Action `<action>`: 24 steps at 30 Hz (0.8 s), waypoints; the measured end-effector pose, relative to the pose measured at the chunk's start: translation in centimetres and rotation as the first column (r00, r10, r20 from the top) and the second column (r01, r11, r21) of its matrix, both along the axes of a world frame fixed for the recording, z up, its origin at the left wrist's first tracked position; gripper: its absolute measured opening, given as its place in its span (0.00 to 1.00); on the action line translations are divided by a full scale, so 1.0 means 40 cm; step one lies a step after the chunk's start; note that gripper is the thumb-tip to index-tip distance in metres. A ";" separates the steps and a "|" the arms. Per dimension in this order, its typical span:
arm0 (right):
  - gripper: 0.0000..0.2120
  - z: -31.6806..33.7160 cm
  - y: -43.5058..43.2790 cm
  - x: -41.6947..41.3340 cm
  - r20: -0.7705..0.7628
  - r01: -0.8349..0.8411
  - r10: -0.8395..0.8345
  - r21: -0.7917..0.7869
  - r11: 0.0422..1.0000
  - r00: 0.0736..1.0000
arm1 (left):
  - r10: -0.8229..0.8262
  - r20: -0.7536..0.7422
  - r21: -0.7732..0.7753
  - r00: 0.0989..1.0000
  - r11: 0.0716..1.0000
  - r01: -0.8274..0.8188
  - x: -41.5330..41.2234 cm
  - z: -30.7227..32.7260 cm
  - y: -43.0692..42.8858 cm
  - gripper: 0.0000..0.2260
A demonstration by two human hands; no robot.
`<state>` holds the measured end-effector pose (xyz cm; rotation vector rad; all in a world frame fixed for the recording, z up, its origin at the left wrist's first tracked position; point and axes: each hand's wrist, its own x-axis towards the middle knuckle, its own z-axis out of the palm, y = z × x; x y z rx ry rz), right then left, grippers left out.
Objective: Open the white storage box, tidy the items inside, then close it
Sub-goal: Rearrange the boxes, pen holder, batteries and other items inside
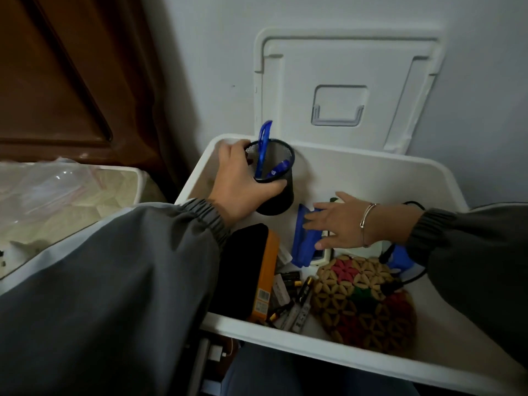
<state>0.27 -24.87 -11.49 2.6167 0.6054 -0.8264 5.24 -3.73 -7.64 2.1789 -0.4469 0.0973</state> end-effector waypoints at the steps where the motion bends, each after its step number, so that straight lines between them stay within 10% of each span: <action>1: 0.29 0.002 -0.002 -0.004 0.008 0.005 -0.005 0.006 1.000 1.000 | -0.014 -0.008 0.014 1.000 1.000 0.014 -0.002 -0.008 -0.006 0.39; 24: 0.26 0.024 -0.015 0.034 0.090 0.184 -0.218 0.289 0.940 0.972 | -0.063 -0.077 0.293 0.995 0.953 0.083 0.016 -0.139 -0.047 0.41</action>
